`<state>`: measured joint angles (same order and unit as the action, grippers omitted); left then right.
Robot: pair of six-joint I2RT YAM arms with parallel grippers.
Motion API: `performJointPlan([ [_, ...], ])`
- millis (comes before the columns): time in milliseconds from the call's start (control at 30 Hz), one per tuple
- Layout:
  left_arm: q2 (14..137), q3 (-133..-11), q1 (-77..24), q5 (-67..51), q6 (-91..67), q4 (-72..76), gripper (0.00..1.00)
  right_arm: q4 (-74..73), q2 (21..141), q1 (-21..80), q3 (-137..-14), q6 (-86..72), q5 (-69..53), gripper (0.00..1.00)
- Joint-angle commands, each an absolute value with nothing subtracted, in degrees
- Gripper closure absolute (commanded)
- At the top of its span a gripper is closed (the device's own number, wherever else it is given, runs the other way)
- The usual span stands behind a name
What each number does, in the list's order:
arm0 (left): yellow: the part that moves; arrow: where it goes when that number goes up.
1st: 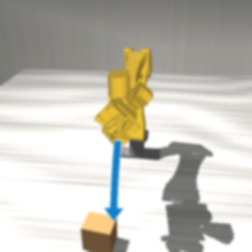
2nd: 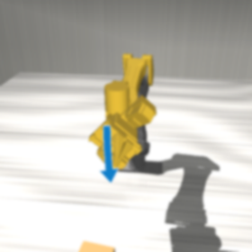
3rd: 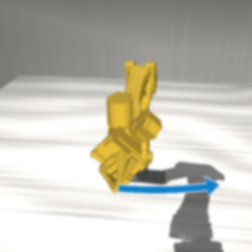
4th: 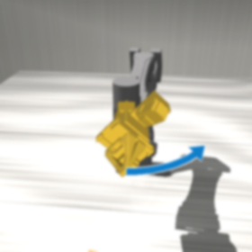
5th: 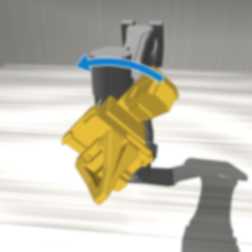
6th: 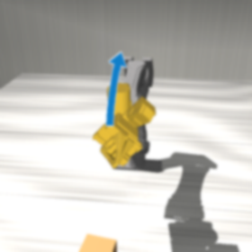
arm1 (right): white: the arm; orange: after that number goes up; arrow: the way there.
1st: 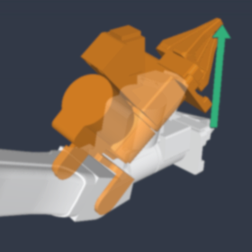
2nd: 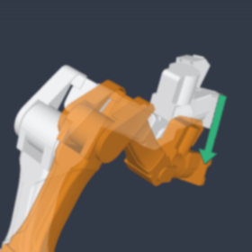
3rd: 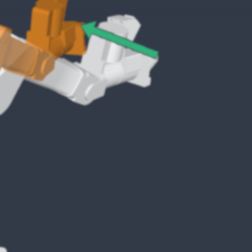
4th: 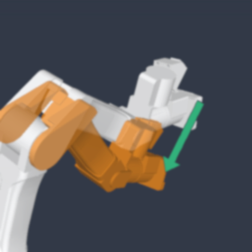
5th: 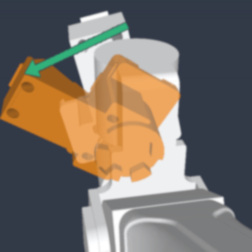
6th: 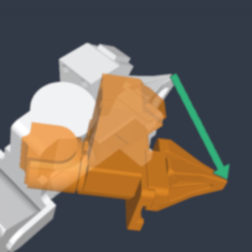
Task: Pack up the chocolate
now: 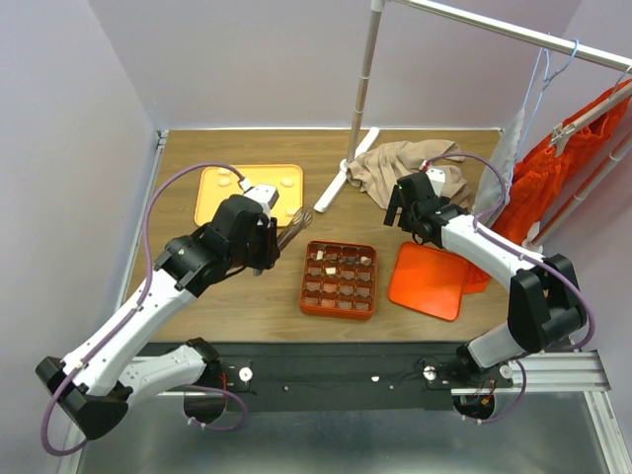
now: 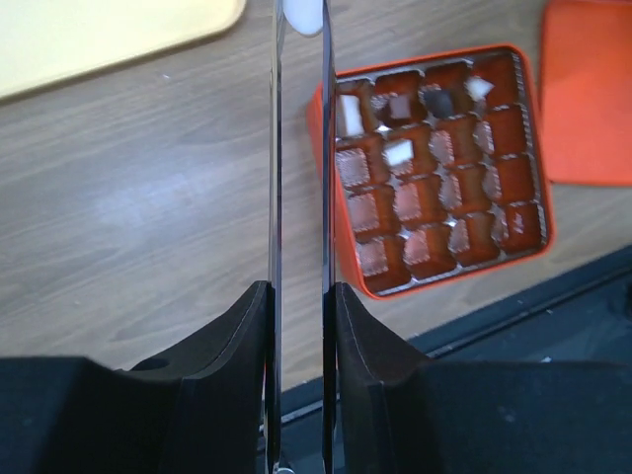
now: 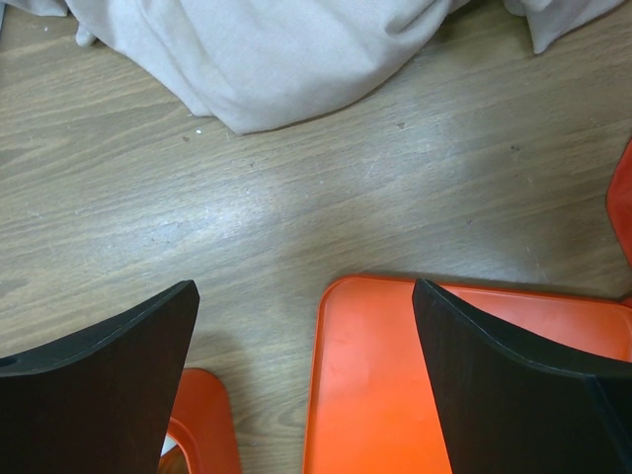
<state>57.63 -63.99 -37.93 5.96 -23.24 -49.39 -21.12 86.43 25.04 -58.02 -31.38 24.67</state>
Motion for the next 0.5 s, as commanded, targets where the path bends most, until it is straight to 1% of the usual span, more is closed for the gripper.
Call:
performJointPlan([
  [0,53.0,-64.1,-42.8,3.9,-28.6,-52.1,1.0,-22.2,86.0,24.9,-58.6,-30.6,24.7,0.02],
  [200,54.8,-63.8,-48.9,6.8,-32.4,-55.1,1.0,-22.2,86.7,24.9,-58.7,-31.3,23.9,0.02],
  [333,57.0,-64.1,-51.5,8.2,-33.9,-55.5,1.0,-22.2,86.3,24.9,-58.5,-31.6,23.9,0.02],
  [467,57.7,-62.2,-52.7,12.1,-34.3,-57.1,1.0,-22.2,86.3,24.9,-58.3,-31.0,24.4,0.02],
])
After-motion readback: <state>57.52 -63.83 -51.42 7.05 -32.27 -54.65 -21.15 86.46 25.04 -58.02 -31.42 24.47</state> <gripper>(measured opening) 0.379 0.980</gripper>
